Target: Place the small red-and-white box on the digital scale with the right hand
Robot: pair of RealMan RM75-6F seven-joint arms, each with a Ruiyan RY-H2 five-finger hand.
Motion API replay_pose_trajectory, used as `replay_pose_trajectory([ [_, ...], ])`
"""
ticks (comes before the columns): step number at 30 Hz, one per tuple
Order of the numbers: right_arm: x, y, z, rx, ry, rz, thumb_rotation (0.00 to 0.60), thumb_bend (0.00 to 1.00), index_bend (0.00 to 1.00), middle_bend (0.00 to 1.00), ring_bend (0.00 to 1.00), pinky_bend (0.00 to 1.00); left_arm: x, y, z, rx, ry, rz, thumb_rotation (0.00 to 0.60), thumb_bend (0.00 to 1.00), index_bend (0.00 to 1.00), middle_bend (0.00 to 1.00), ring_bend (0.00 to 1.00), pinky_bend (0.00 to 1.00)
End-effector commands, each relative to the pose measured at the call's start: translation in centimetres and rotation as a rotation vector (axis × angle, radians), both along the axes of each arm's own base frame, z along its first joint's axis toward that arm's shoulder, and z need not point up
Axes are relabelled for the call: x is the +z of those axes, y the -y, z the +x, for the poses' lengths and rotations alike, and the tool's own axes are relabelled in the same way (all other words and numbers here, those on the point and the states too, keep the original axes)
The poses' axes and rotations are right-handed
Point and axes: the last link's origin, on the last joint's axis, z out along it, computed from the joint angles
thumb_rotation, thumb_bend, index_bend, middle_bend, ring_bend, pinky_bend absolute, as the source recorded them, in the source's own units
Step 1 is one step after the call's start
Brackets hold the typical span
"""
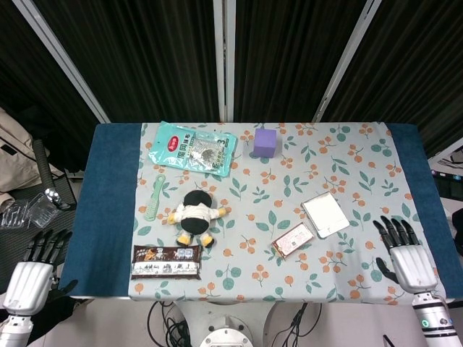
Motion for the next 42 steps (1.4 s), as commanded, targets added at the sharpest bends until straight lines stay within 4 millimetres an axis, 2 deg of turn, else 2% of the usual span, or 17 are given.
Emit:
replay_pose_trajectory([
  [1, -1.9, 0.4, 1.2, 0.048, -0.009, 0.076, 0.600, 0.37, 0.00, 0.06, 0.00, 0.00, -0.1, 0.1, 0.0, 0.000, 0.000, -0.001, 0.600, 0.11, 0.07, 0.06, 0.00, 0.03],
  [5, -4.2, 1.0, 1.6, 0.049, -0.023, 0.154, 0.600, 0.59, 0.00, 0.15, 0.00, 0.00, 0.0, 0.3, 0.0, 0.002, -0.001, 0.000, 0.600, 0.11, 0.07, 0.06, 0.00, 0.03],
  [11, -6.2, 2.1, 1.9, 0.057, -0.027, 0.192, 0.600, 0.67, 0.00, 0.19, 0.00, 0.00, 0.0, 0.7, -0.3, 0.013, 0.005, 0.002, 0.600, 0.11, 0.07, 0.06, 0.00, 0.03],
  [22, -8.2, 3.1, 2.6, 0.075, 0.014, 0.249, 0.600, 0.68, 0.00, 0.20, 0.00, 0.00, 0.1, 0.7, -0.5, 0.016, 0.009, 0.009, 0.600, 0.11, 0.07, 0.06, 0.00, 0.03],
  [42, -9.2, 3.7, 2.9, 0.057, -0.004, 0.284, 0.600, 0.71, 0.00, 0.20, 0.00, 0.00, 0.3, 0.8, -0.7, 0.018, 0.009, 0.010, 0.600, 0.11, 0.07, 0.06, 0.00, 0.03],
])
